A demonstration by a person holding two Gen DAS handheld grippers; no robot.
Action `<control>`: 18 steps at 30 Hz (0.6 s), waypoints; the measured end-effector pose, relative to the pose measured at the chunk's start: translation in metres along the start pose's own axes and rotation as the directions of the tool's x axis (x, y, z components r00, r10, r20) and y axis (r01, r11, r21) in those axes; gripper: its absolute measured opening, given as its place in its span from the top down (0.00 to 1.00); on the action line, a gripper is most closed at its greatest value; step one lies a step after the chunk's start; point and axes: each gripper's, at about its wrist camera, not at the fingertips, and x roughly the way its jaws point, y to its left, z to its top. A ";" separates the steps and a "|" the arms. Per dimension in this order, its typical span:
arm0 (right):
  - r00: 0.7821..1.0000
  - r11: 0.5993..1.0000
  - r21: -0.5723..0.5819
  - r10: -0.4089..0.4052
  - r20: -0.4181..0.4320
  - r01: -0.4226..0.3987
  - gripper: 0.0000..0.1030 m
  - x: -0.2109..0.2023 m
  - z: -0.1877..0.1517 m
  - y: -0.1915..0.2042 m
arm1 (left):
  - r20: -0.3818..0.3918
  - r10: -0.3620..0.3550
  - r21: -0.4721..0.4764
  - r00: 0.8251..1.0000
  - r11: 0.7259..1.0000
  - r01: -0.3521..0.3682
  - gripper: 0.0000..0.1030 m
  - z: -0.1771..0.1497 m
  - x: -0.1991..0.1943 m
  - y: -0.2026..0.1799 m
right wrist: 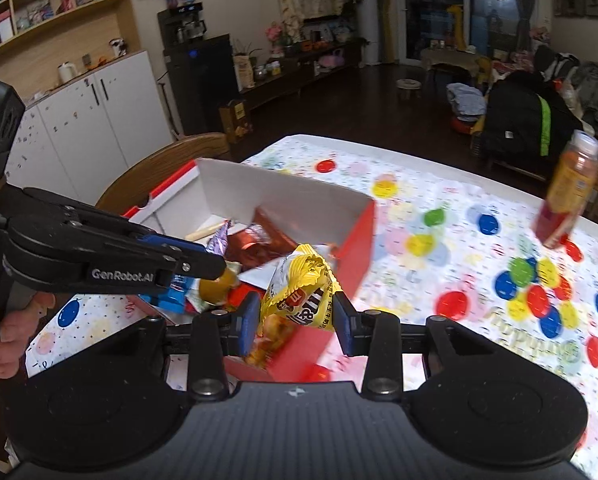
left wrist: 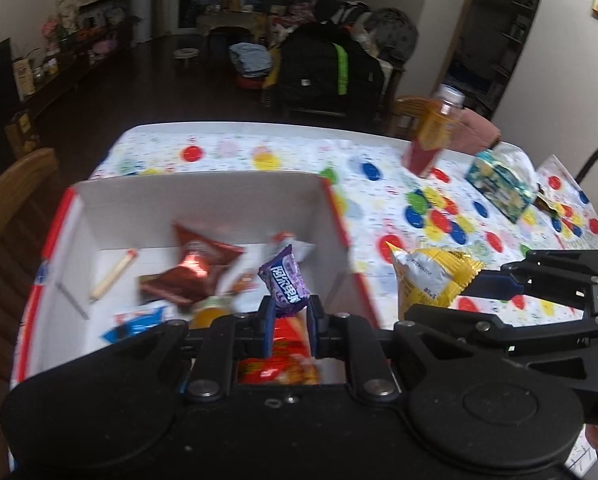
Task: Organize snacks
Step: 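Carry the purple candy with the left tool while the right tool carries the M&M's packet into the box, then open both tools to drop the purple candy and M&M's packet into the box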
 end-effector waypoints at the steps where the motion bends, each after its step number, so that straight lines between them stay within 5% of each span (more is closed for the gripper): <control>1: 1.000 1.000 -0.004 0.002 -0.005 -0.002 0.63 0.005 0.002 0.005 | 0.002 0.007 -0.003 1.000 1.000 -0.007 0.87 0.000 -0.002 0.007; 18: 0.994 0.999 -0.019 -0.048 -0.094 0.046 0.63 0.109 0.037 0.046 | -0.059 0.136 -0.047 0.989 0.989 -0.138 0.87 0.014 0.037 0.101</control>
